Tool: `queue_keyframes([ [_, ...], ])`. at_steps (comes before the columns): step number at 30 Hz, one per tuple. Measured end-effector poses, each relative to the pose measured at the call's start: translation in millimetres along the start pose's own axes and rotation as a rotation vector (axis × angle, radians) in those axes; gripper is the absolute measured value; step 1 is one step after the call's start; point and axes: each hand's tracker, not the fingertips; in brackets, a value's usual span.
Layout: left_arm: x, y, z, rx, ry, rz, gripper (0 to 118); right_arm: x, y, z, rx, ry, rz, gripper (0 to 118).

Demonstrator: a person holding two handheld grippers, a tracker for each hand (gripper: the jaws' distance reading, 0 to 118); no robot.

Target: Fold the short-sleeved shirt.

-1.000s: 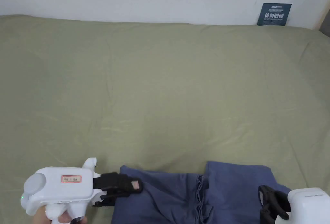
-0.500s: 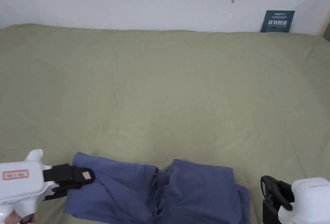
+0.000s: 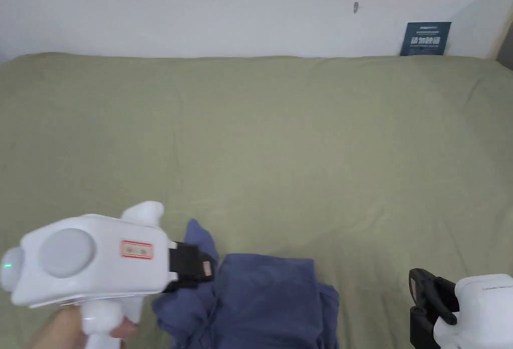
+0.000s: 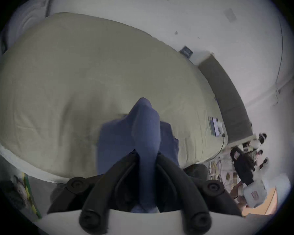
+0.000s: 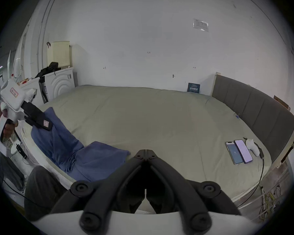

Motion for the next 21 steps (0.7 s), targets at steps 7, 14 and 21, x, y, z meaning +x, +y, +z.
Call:
queue_keyframes([
  [7,63,-28,-118,-0.113,0.001,-0.08,62,20,-16,2,-0.033,-0.049,-0.046,0],
  [14,65,-36,-117,-0.08,-0.112,-0.062,115,40,-25,2,-0.053,-0.077,-0.058,0],
  [21,18,-22,-63,0.023,-0.231,-0.005,0,32,-27,-7,-0.07,-0.052,-0.08,0],
])
